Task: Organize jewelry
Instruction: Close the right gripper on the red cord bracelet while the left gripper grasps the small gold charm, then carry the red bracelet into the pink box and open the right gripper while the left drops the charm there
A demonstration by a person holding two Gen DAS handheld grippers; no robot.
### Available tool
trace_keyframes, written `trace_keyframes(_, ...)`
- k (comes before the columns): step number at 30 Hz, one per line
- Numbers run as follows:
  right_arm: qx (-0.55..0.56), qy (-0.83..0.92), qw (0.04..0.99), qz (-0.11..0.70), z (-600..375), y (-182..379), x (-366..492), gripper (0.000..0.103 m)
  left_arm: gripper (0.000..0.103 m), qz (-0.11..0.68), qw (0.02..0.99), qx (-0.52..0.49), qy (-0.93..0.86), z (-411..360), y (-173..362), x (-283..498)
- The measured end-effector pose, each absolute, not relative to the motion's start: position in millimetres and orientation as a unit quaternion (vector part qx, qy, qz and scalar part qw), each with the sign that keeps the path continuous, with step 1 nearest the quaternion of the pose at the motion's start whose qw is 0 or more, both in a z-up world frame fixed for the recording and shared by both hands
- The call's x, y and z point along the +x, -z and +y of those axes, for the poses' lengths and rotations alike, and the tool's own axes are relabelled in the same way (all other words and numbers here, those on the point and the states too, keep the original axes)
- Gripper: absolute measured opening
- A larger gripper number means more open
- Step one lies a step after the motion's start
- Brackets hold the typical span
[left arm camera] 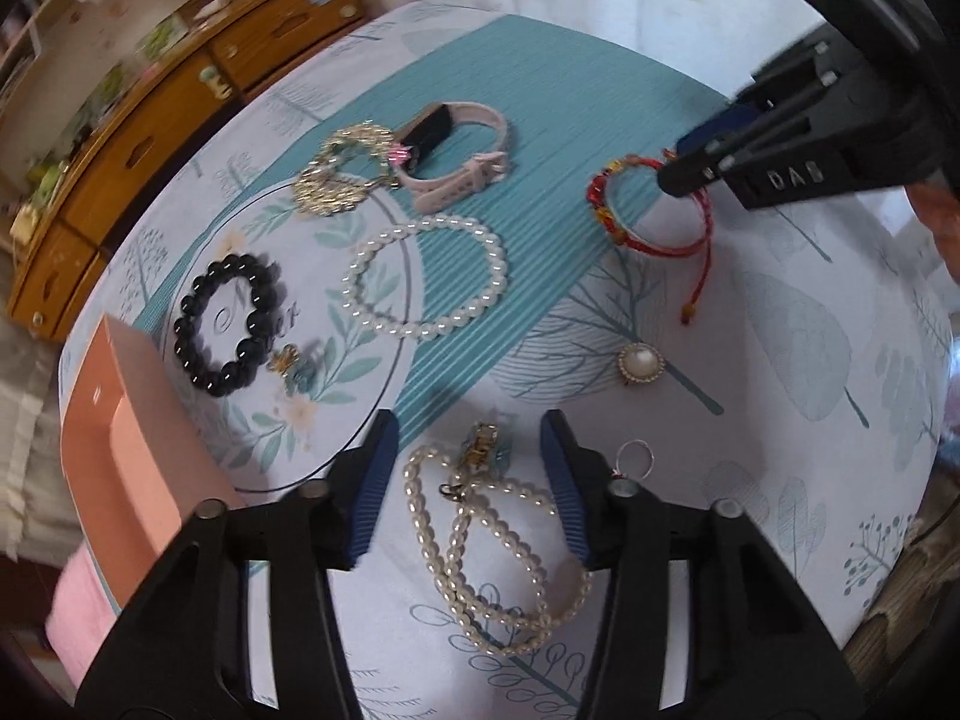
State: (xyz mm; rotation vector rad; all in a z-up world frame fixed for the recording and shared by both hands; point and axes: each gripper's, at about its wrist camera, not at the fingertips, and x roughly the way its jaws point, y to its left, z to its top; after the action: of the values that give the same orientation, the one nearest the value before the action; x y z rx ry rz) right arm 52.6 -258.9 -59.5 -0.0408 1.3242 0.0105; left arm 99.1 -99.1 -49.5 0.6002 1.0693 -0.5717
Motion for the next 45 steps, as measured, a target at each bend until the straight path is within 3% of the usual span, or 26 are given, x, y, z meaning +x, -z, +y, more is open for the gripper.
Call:
trace_keyframes(1,-0.018,-0.005,0.789,0.614,-259,60,51,0.022,0.028,0.497,0.776,0.28,0.268,-100,50,98)
trace_keyframes(3,-0.016,-0.007,0.79,0.613,-261,60,49,0.022,0.024,0.504,0.77,0.282,0.273,-102,53,100)
trace_keyframes(11,-0.016,-0.011,0.792,0.61,-271,51,44,0.021,0.024,0.511,0.764,0.28,0.276,-99,57,106)
trace_keyframes(14,-0.017,-0.01,0.793,0.609,-271,51,43,0.021,0.016,0.511,0.763,0.28,0.281,-100,58,105)
trace_keyframes(18,-0.014,-0.009,0.791,0.611,-270,49,43,0.007,0.016,0.51,0.767,0.279,0.271,-101,57,103)
trace_keyframes(26,0.005,-0.019,0.788,0.615,-263,42,29,0.007,0.013,0.491,0.813,0.209,0.232,-75,13,105)
trace_keyframes(38,-0.019,-0.085,0.838,0.538,-168,-60,30,0.007,0.013,0.445,0.888,0.087,0.079,60,-77,117)
trace_keyframes(45,-0.036,-0.14,0.854,0.499,-59,-110,77,0.007,0.013,0.461,0.887,0.012,0.013,131,-78,132)
